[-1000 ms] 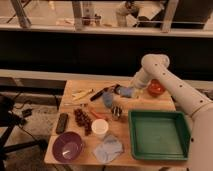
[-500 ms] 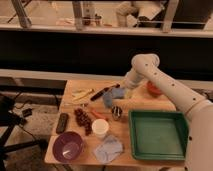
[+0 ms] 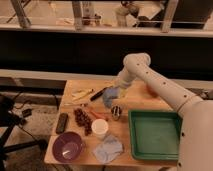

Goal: Place eraser in plastic cup

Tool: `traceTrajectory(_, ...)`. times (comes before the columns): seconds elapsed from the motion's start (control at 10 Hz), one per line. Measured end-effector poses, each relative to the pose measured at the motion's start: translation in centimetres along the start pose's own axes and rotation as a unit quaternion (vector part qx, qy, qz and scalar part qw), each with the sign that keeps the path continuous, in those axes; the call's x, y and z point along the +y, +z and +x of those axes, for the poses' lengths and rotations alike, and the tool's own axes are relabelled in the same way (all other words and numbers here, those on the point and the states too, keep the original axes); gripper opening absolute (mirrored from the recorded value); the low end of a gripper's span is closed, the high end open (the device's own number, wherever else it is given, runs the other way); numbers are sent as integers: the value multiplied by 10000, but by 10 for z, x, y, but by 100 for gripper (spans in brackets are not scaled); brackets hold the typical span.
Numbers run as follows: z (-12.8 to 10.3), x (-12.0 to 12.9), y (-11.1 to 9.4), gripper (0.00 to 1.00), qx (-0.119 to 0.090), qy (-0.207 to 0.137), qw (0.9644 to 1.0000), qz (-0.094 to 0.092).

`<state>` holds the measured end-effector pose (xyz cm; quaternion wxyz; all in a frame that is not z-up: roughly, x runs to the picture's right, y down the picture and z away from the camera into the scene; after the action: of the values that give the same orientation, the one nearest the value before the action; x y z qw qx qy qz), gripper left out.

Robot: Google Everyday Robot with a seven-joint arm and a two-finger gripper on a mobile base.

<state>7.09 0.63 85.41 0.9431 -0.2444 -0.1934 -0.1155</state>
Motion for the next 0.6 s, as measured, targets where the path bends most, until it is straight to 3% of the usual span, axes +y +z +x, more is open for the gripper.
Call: traceTrajectory(0.6, -25, -3, 16, 30, -280, -228, 9991, -242)
